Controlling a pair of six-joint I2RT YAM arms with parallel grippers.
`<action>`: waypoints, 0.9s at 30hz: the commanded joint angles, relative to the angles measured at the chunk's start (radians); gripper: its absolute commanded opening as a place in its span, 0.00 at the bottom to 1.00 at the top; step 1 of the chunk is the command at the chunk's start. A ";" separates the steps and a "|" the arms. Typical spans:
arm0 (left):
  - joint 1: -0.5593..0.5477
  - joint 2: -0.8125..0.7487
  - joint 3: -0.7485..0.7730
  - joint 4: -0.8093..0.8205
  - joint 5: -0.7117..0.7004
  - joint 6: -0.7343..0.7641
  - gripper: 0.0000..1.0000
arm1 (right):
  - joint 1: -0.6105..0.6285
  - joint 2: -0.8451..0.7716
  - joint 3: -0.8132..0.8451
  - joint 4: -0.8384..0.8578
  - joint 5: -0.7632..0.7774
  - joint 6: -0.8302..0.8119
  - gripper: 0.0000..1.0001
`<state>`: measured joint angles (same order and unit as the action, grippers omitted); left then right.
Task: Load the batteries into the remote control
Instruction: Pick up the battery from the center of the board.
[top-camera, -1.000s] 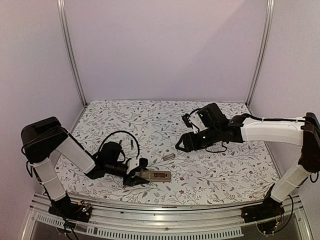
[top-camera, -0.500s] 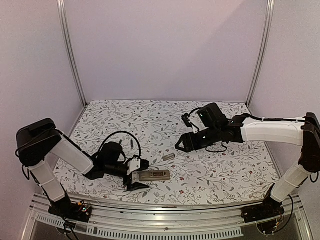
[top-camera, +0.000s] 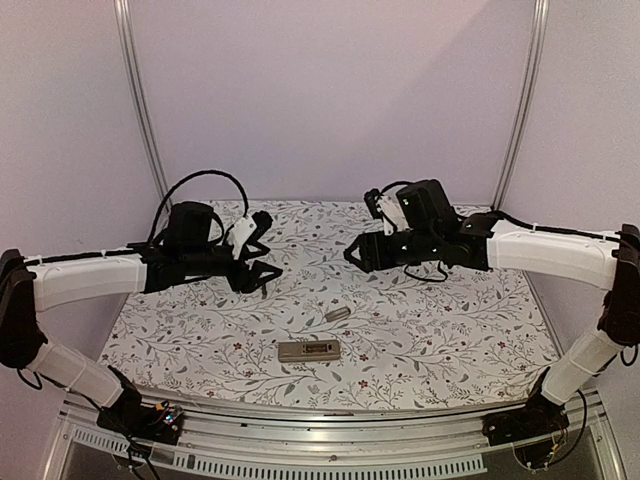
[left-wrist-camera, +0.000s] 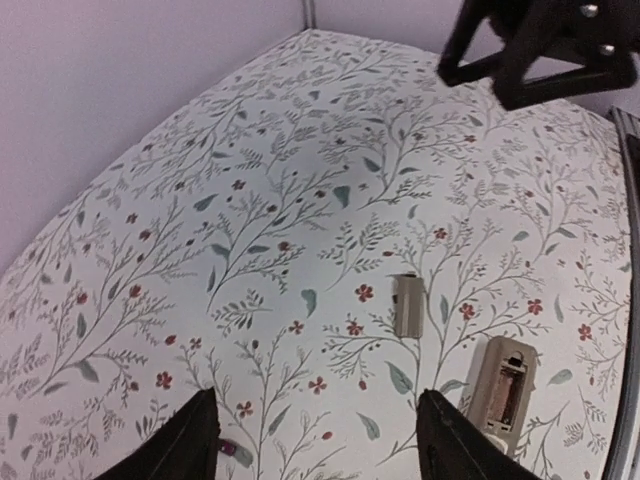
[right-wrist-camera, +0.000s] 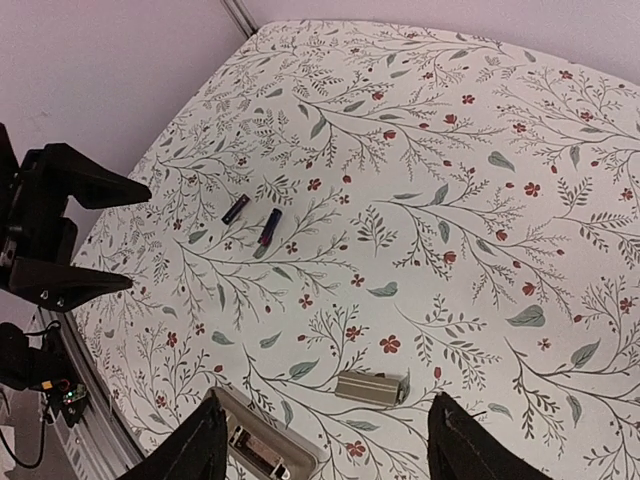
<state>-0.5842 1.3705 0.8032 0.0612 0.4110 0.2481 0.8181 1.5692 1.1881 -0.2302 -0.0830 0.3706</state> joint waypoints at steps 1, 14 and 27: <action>0.094 0.047 0.085 -0.319 -0.404 -0.216 0.63 | 0.002 0.045 0.047 0.021 0.077 0.039 0.67; 0.246 0.243 0.159 -0.362 -0.354 -0.421 0.75 | 0.001 0.109 0.072 0.046 0.058 0.009 0.67; 0.222 0.410 0.115 -0.233 -0.374 -0.465 0.71 | -0.062 0.241 0.185 -0.020 -0.018 -0.067 0.67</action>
<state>-0.3515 1.7554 0.9493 -0.2390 0.0792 -0.1932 0.7757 1.7687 1.3331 -0.2115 -0.0662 0.3351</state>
